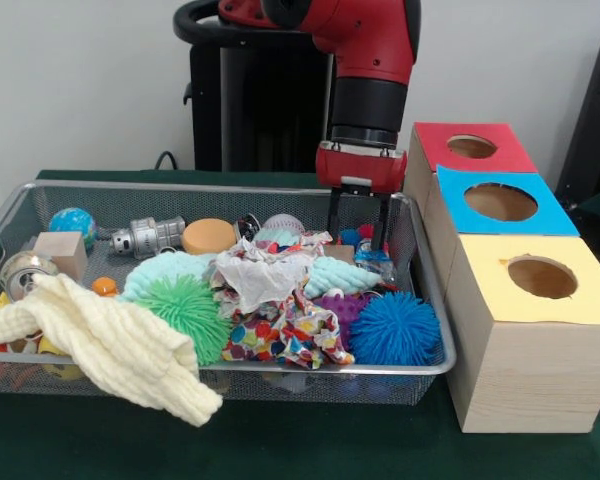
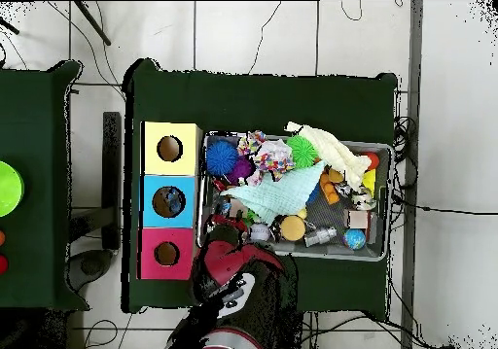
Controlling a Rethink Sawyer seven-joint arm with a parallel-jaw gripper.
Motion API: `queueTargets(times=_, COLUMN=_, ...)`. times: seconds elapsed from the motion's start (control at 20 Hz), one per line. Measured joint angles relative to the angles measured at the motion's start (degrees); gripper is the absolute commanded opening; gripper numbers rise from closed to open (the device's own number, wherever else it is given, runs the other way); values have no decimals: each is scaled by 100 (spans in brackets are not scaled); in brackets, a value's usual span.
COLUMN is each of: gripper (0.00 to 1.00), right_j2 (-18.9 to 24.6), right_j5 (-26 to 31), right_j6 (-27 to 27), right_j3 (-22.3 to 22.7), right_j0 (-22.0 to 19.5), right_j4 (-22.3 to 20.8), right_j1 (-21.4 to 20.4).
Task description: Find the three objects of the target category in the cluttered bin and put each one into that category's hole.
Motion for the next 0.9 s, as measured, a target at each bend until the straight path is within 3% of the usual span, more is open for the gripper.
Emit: queueTargets(times=0.9, gripper=100, right_j2=-151, right_j5=-116, right_j6=0, right_j3=-59, right_j0=127, right_j4=394, right_j1=299)
